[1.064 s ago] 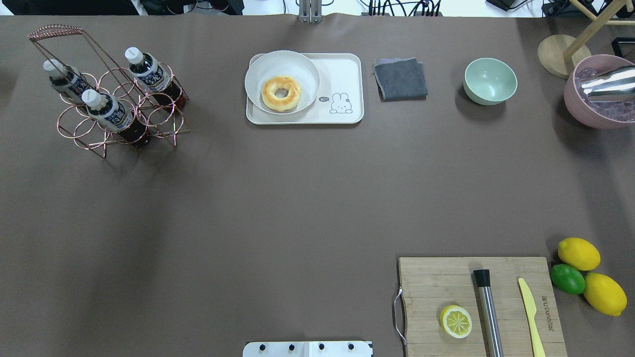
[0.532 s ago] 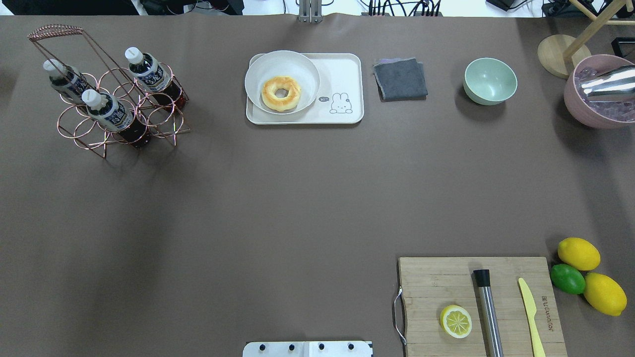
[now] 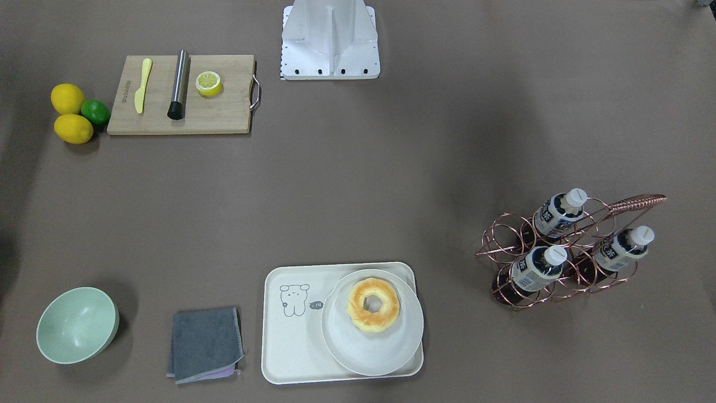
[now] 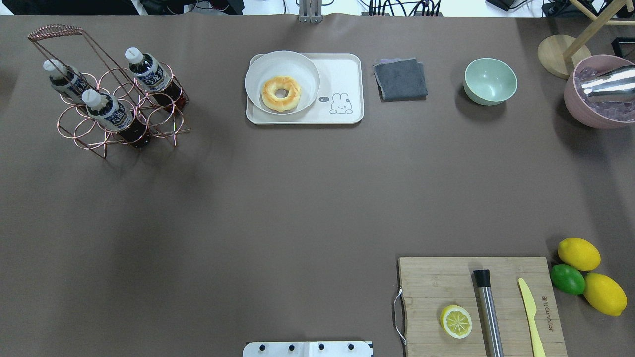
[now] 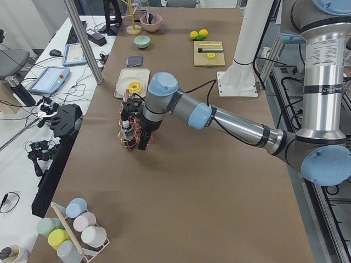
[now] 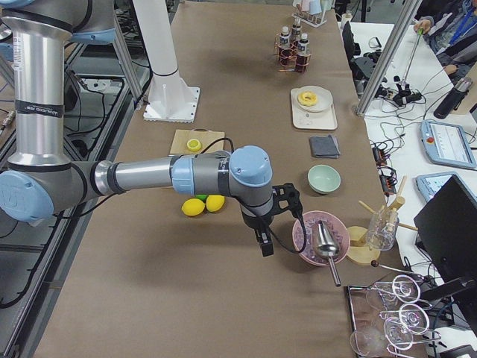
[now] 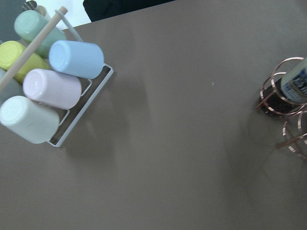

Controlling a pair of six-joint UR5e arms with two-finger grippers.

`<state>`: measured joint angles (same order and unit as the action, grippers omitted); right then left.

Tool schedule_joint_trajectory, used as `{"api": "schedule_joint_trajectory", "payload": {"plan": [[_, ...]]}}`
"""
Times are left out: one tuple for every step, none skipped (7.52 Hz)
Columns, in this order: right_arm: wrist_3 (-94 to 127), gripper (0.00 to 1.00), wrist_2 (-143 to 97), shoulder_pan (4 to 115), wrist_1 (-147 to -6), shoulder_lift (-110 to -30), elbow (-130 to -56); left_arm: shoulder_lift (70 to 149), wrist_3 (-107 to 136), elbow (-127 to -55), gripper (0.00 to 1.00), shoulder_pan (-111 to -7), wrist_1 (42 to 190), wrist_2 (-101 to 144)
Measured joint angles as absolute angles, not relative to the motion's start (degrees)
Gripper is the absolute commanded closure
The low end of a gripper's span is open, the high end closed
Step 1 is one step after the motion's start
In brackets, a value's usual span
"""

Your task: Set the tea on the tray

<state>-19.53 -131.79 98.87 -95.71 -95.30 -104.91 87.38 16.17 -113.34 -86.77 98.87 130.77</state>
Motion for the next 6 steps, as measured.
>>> {"api": "schedule_joint_trajectory", "payload": {"plan": [[-19.6, 0.0, -131.8, 98.8, -95.7, -95.5, -104.8, 89.5, 22.6, -113.9, 0.02, -83.6, 98.8, 130.6], [-19.6, 0.0, -131.8, 98.8, -95.7, -95.6, -104.8, 91.5, 27.2, -114.3, 0.02, -80.4, 98.8, 130.1], [-19.6, 0.0, -131.8, 98.8, -95.7, -95.7, -104.8, 93.4, 31.0, -114.5, 0.02, -77.4, 98.7, 128.6], [-19.7, 0.0, -131.8, 98.8, -95.7, -95.8, -104.8, 95.6, 35.4, -114.4, 0.02, -74.0, 98.7, 127.2], [-19.7, 0.0, -131.8, 98.8, -95.7, -95.8, -104.8, 97.7, 38.7, -114.1, 0.02, -70.6, 98.6, 124.9], [-19.8, 0.0, -131.8, 98.8, -95.6, -95.8, -104.8, 99.3, 40.9, -113.9, 0.02, -67.4, 98.6, 122.1]]}}
